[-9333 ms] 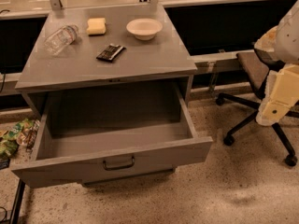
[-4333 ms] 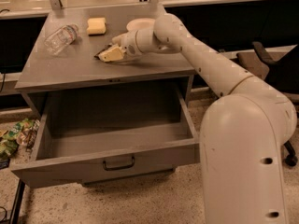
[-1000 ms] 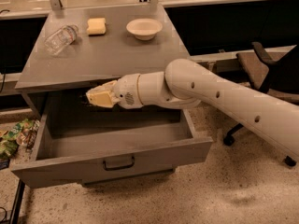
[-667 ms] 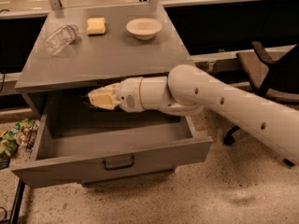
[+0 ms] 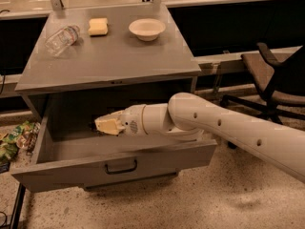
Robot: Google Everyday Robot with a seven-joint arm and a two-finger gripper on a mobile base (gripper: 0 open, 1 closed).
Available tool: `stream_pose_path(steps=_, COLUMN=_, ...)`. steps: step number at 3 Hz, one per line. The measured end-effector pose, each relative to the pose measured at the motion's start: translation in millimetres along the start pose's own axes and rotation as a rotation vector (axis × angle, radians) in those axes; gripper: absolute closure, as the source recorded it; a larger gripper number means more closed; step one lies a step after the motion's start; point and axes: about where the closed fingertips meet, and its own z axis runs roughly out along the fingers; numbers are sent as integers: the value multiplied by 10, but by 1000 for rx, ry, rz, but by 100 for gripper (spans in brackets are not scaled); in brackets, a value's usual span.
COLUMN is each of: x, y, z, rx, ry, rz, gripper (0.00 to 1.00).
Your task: Place rxbar chocolate into top drawer
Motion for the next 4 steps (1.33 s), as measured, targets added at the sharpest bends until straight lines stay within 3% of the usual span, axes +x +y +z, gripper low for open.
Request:
stream_pose_path(steps=1, x=126, y=-178, z=73, rx=14, ry=86, rz=-9, gripper=81)
stream_pose_path(steps=2, x=160, y=-386, z=51, rx=69, ry=190, rz=-28, gripper=58)
stream_pose_path(steps=4, x=124, y=-561, z=113, rx=114, ry=305, rz=-75, gripper=12)
